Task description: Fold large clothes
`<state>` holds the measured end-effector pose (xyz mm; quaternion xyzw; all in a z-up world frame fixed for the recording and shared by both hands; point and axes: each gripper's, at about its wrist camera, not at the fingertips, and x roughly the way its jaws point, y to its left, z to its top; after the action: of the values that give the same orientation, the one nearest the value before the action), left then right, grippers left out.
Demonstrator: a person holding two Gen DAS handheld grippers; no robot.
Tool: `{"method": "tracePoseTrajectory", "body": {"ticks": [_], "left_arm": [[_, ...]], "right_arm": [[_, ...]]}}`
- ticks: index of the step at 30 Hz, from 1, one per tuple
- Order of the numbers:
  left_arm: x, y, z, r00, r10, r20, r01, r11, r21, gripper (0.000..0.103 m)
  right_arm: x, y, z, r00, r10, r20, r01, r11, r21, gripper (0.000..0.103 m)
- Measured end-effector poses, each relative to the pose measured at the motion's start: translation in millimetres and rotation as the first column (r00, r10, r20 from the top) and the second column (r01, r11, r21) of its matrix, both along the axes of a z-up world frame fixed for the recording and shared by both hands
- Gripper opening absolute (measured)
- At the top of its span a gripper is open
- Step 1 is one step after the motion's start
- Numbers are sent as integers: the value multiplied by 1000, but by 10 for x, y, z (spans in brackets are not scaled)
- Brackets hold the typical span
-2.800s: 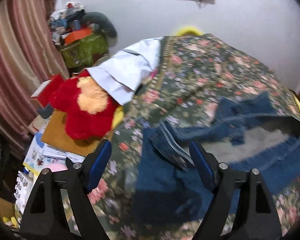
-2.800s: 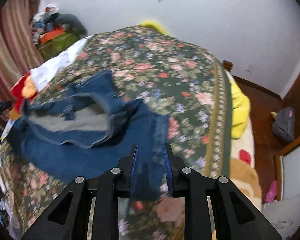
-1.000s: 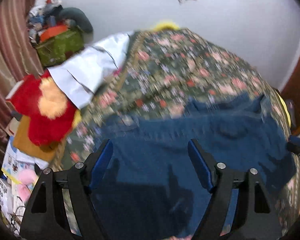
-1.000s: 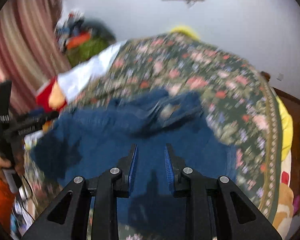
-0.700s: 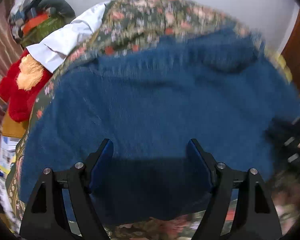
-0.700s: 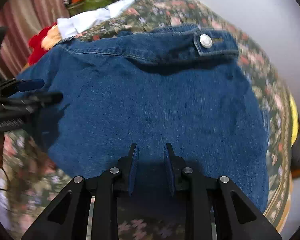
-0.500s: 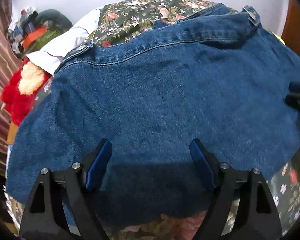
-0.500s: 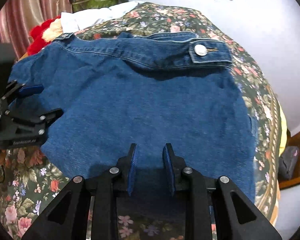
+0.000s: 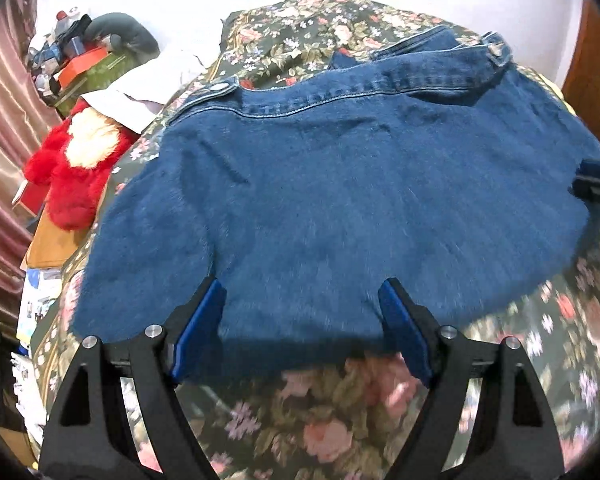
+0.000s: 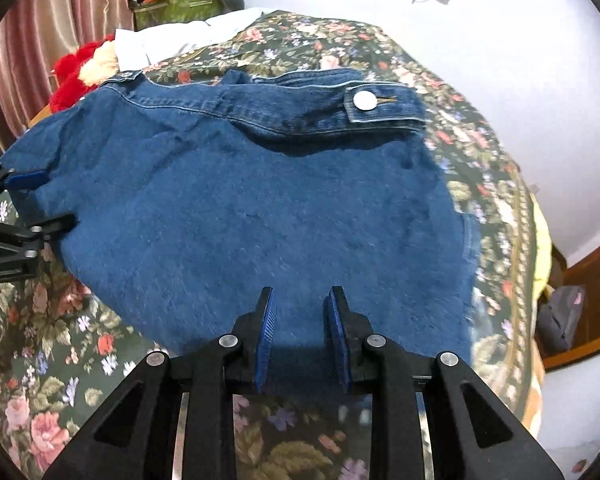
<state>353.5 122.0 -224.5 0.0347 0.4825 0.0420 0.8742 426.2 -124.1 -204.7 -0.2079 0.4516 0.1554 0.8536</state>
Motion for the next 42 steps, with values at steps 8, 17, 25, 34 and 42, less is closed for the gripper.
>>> {"method": "tracePoseTrajectory", "body": {"ticks": [8, 17, 25, 34, 42], "left_arm": [[-433, 566, 79, 978, 206, -6, -206, 977, 48, 84], [-765, 1086, 185, 907, 420, -26, -407, 860, -309, 84], [-535, 863, -104, 899, 410, -154, -418, 701, -578, 84], [-190, 938, -376, 874, 451, -181, -428, 537, -727, 84], [112, 956, -440, 835, 533, -134, -452, 525, -721, 87]], "right_arm": [[-97, -557, 155, 993, -102, -63, 104, 994, 44, 22], [-166, -669, 392, 989, -135, -65, 142, 985, 103, 22], [-142, -88, 412, 999, -35, -11, 36, 997, 75, 22], [110, 256, -123, 999, 4, -49, -6, 1000, -30, 22], [318, 235, -276, 998, -5, -61, 6, 1000, 14, 23]]}}
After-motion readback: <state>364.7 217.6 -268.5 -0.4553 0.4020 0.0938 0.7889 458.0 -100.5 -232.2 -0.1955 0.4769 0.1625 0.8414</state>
